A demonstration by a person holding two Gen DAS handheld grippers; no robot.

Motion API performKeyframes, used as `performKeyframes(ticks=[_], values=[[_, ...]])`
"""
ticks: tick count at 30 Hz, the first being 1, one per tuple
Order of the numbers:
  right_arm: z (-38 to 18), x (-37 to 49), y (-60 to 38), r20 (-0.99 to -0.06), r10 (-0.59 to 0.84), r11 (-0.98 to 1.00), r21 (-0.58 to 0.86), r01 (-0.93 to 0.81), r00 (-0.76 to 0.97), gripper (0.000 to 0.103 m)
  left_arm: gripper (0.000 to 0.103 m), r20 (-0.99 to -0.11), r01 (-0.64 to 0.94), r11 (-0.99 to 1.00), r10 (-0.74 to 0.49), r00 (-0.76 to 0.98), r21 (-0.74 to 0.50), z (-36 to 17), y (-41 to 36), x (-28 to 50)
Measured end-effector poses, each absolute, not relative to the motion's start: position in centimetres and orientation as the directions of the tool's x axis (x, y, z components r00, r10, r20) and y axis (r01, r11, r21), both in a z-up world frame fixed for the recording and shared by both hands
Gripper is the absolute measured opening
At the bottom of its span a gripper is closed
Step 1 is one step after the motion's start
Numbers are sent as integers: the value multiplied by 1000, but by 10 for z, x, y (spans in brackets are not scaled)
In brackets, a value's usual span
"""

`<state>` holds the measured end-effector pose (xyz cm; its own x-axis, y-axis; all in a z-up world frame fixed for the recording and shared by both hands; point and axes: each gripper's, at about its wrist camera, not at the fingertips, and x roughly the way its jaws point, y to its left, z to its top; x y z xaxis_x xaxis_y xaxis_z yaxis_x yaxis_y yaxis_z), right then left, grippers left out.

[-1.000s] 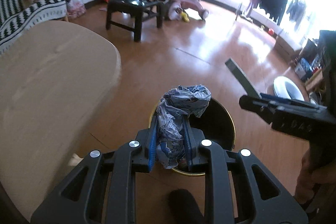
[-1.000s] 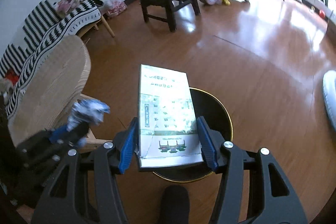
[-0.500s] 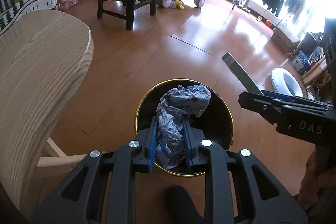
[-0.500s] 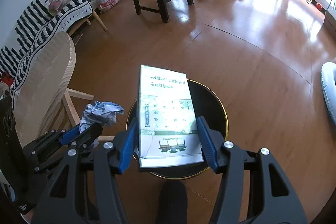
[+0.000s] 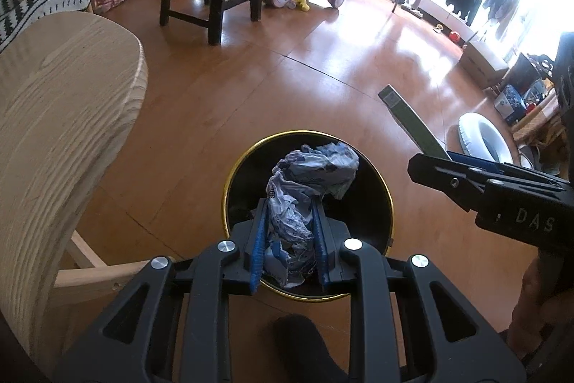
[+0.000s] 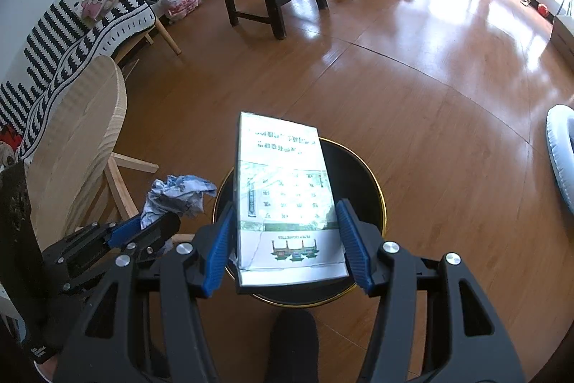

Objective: Collect trash
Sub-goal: 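Open both tools to drop the wrapper and box into the bin, then move both open tools back over the cleared table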

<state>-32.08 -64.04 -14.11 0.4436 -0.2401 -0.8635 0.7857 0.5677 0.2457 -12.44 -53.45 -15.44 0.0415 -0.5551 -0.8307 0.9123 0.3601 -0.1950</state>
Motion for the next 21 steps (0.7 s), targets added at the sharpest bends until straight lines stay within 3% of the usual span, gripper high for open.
performKeyframes(ticks=[3,5,7,16,21], values=[[-139,-321,-641,-860,-244,560,252,790,447,65,39,-830,915,352,-557,37,-196,-154,-535,-122],[-135,-321,-640,-854,-258,557,251,791,452,69,58,-824,914,354,-565,41,-197,-152,-533,-121],[-130,-322,-640,-848,-265,554,256,792,459,72,67,-821,913,355,-570,41,-201,-148,-530,-120],[-87,-290,-614,-799,-254,618,299,727,545,89,89,-783,891,389,-619,64,-235,-100,-480,-97],[-52,-238,-574,-760,-218,712,306,632,612,95,94,-752,839,499,-633,183,-216,-59,-414,-58]])
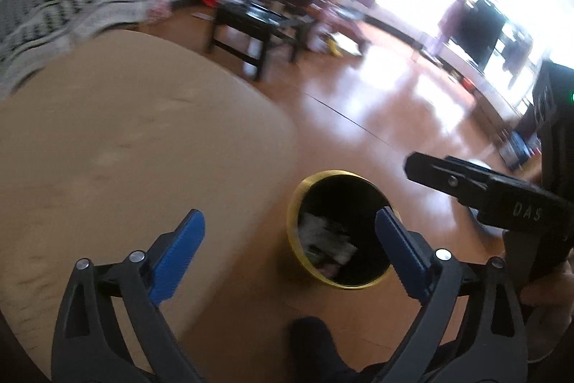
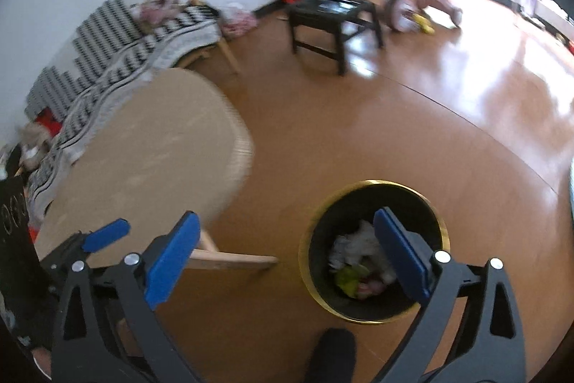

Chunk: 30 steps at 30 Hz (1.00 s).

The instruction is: Collect trash

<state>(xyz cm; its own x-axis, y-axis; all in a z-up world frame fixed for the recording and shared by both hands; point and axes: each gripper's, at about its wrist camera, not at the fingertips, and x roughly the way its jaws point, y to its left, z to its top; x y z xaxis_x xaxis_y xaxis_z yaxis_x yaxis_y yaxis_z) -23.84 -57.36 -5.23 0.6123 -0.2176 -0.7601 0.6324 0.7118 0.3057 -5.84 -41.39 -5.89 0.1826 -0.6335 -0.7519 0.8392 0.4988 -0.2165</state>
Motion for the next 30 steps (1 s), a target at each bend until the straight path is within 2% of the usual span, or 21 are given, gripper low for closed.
performKeyframes(ticks=[7,15,19,25,30], values=[[-13,-145,-477,-722,-128,868,250,429,680,96,96,-737,666,745,-473,483,-41,-20,-275,0],[1,-49,-346,-703,8,962,200,187,711,96,96,-743,403,915,-288,604,-27,-21,-112,51],[-1,-14,-282,-698,52,984,158,82,714,96,96,-749,280,960,-180,638,7,-24,-55,65],[-13,25,-227,-720,95,991,134,3,688,96,96,-736,181,983,-129,665,-9,-21,-9,77],[-21,34,-216,-727,101,992,128,-11,680,96,96,-741,171,985,-110,662,6,-24,1,80]])
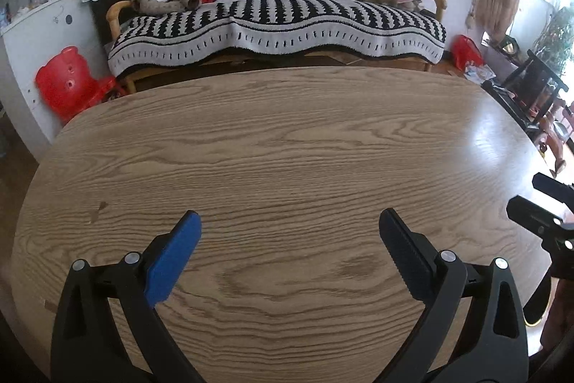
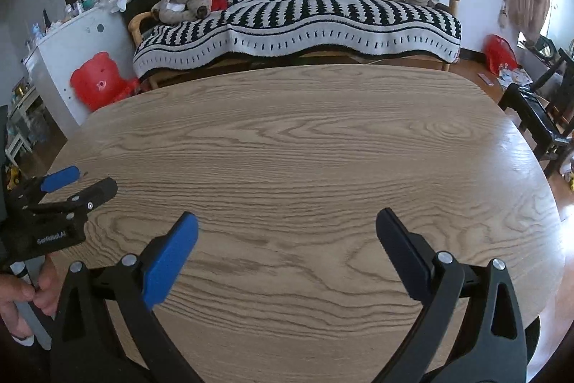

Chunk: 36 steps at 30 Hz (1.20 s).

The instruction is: Collect trash

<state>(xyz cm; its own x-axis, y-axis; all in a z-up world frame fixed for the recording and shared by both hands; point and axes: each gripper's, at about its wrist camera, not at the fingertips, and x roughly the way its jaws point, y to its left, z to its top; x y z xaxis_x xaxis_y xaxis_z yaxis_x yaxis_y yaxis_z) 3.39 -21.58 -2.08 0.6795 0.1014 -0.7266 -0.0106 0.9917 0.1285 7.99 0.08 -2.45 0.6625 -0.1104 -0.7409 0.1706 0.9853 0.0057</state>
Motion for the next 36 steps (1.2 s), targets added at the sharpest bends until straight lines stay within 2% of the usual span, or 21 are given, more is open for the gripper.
performKeyframes(ticks=[36], values=[[-28,34,-227,-735,84,993,117,4,673,96,96,-747,199,980,-125,653,10,-29,-9,80]])
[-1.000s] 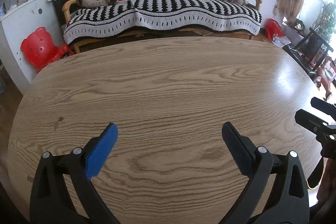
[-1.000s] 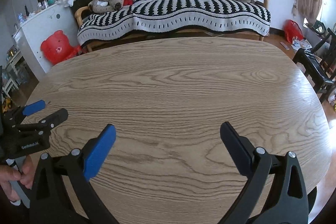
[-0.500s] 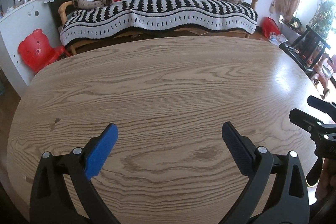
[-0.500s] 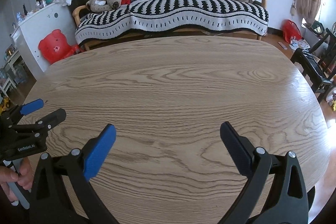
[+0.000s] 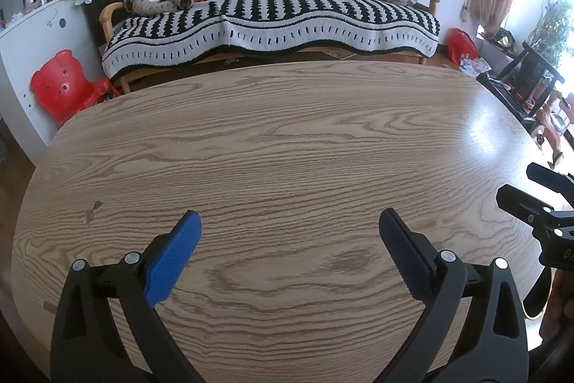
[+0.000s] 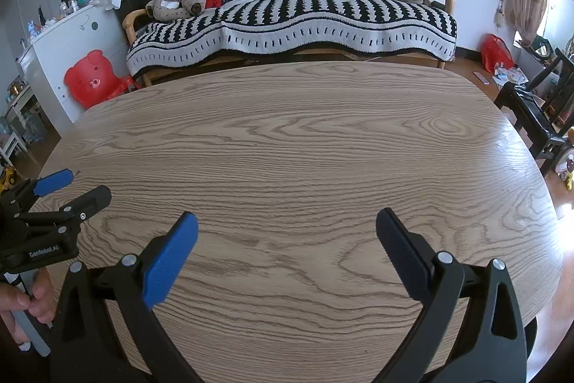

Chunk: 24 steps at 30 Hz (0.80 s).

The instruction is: Collect trash

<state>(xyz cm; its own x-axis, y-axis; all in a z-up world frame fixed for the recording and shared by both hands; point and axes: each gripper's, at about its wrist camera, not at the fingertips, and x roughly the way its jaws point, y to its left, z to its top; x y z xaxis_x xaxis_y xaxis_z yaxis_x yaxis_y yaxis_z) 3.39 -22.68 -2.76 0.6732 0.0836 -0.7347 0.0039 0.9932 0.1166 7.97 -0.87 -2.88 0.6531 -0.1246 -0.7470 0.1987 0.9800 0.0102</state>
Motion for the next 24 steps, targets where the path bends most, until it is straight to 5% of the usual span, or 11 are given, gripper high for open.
performKeyframes(ticks=[24], values=[[-28,32,-228,-735,84,993,115,3,673,96,96,-749,202,979,-126,650,10,-33,-10,75]])
